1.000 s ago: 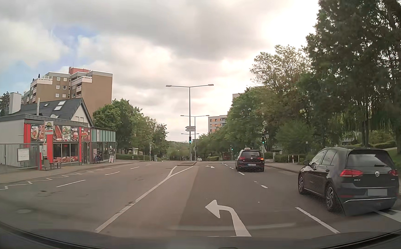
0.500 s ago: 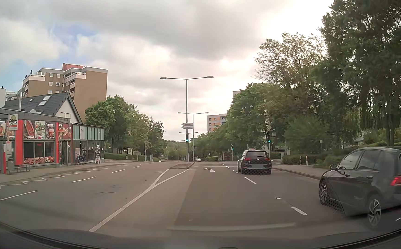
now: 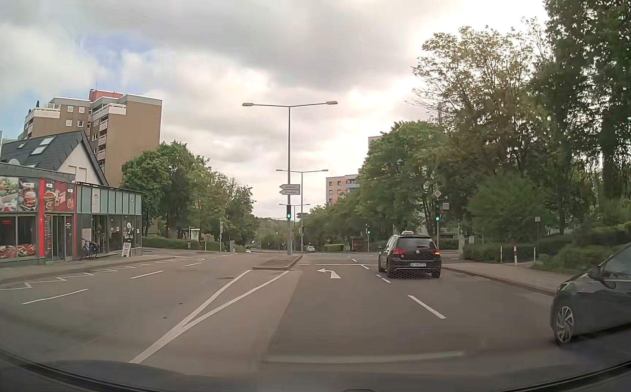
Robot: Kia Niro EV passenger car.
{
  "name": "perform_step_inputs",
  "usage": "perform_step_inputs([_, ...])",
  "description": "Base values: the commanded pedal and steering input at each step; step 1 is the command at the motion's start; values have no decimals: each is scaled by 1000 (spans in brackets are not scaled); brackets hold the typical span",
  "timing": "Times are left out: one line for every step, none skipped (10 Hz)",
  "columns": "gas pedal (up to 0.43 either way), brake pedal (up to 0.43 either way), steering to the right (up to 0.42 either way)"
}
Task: Follow the waypoints while adhering to traffic rules and regulations
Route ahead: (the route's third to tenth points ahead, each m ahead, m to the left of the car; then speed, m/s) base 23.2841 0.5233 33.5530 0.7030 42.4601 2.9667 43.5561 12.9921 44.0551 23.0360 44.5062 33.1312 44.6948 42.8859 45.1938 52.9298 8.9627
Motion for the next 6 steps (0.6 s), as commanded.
perform_step_inputs([0,0,1])
perform_step_inputs([0,0,1])
perform_step_inputs([0,0,1])
perform_step_inputs([0,0,0])
perform_step_inputs([0,0,1])
perform_step_inputs([0,0,1])
